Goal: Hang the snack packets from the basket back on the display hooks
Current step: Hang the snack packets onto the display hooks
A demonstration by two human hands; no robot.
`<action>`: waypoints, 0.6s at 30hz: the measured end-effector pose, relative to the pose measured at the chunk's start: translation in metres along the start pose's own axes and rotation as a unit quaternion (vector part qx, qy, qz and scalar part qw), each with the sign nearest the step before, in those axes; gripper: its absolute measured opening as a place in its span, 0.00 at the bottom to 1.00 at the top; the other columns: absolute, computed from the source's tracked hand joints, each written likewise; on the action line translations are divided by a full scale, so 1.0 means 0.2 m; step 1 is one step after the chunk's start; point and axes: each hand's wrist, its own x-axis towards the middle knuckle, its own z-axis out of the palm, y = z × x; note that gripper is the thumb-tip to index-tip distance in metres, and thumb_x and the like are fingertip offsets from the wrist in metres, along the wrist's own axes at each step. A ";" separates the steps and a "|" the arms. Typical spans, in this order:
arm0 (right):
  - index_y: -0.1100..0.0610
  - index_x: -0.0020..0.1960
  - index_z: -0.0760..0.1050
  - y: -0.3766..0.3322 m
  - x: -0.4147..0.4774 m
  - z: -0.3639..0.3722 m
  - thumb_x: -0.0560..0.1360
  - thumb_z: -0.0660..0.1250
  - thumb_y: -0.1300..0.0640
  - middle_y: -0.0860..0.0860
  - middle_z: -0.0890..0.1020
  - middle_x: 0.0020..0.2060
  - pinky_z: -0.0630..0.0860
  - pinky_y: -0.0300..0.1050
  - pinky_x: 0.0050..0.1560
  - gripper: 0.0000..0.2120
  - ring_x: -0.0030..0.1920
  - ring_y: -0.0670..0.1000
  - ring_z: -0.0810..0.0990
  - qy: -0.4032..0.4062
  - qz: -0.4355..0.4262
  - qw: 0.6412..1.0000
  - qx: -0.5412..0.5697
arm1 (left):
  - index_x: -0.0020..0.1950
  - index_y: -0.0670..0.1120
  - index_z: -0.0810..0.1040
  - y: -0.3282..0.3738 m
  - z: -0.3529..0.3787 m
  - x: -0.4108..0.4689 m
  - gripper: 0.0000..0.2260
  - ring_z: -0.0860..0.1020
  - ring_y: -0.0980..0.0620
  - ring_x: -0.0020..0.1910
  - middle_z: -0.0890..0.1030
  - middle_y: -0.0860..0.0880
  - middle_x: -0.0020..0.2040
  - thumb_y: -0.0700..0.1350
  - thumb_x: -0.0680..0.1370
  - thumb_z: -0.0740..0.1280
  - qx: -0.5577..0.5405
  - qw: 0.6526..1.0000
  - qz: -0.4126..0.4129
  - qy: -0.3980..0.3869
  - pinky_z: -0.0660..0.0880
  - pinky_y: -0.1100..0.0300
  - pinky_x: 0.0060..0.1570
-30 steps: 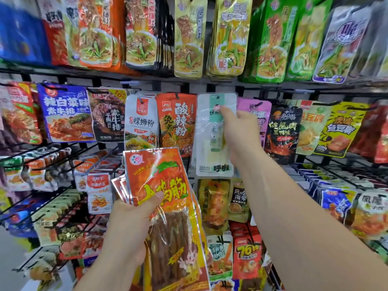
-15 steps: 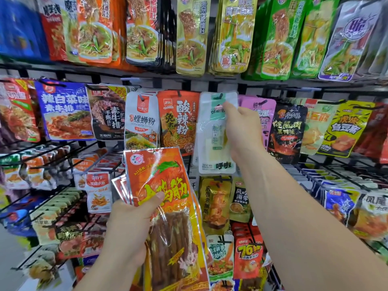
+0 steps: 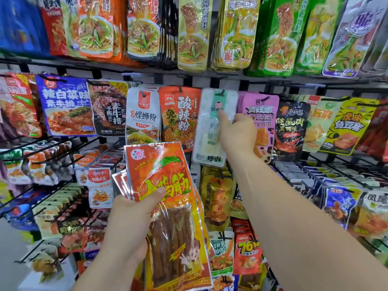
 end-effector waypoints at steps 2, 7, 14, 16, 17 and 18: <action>0.59 0.41 0.74 0.04 -0.04 -0.02 0.81 0.68 0.44 0.51 0.76 0.34 0.65 0.47 0.33 0.19 0.35 0.52 0.73 -0.006 -0.015 1.000 -0.014 | 0.31 0.47 0.64 -0.01 -0.02 -0.01 0.23 0.66 0.54 0.30 0.65 0.58 0.19 0.38 0.77 0.75 0.010 1.000 0.001 -0.013 0.64 0.52 0.66; 0.53 0.66 0.77 0.09 -0.23 -0.13 0.80 0.71 0.47 0.42 0.80 0.50 0.72 0.37 0.51 0.18 0.52 0.42 0.79 -0.035 -0.036 0.999 0.016 | 0.34 0.37 0.66 -0.04 -0.05 -0.01 0.22 0.72 0.58 0.33 0.63 0.52 0.28 0.41 0.75 0.78 0.020 0.999 0.022 -0.027 0.66 0.47 0.70; 0.50 0.58 0.82 0.15 -0.63 -0.36 0.71 0.77 0.40 0.45 0.86 0.46 0.81 0.41 0.53 0.21 0.48 0.41 0.84 -0.171 0.013 0.973 0.151 | 0.40 0.38 0.81 -0.15 -0.05 -0.13 0.06 0.80 0.48 0.39 0.82 0.46 0.39 0.37 0.73 0.78 0.035 0.987 0.068 -0.140 0.76 0.55 0.48; 0.54 0.49 0.84 0.21 -0.70 -0.40 0.70 0.80 0.45 0.53 0.87 0.42 0.83 0.60 0.51 0.15 0.47 0.55 0.87 -0.219 0.059 0.955 0.191 | 0.50 0.40 0.86 -0.18 -0.01 -0.20 0.06 0.87 0.44 0.45 0.88 0.44 0.47 0.34 0.74 0.76 0.035 0.983 0.050 -0.172 0.81 0.53 0.48; 0.57 0.46 0.83 0.25 -0.73 -0.42 0.70 0.80 0.46 0.58 0.86 0.41 0.82 0.66 0.48 0.15 0.44 0.58 0.86 -0.224 0.070 0.952 0.194 | 0.52 0.39 0.86 -0.20 0.01 -0.23 0.09 0.88 0.42 0.47 0.88 0.42 0.47 0.34 0.72 0.78 0.040 0.982 0.044 -0.179 0.83 0.52 0.47; 0.59 0.45 0.83 0.28 -0.75 -0.45 0.71 0.80 0.46 0.62 0.85 0.41 0.81 0.69 0.46 0.16 0.42 0.59 0.84 -0.229 0.078 0.950 0.198 | 0.53 0.38 0.85 -0.23 0.03 -0.26 0.14 0.87 0.39 0.48 0.88 0.40 0.47 0.35 0.69 0.81 0.045 0.982 0.039 -0.180 0.84 0.50 0.48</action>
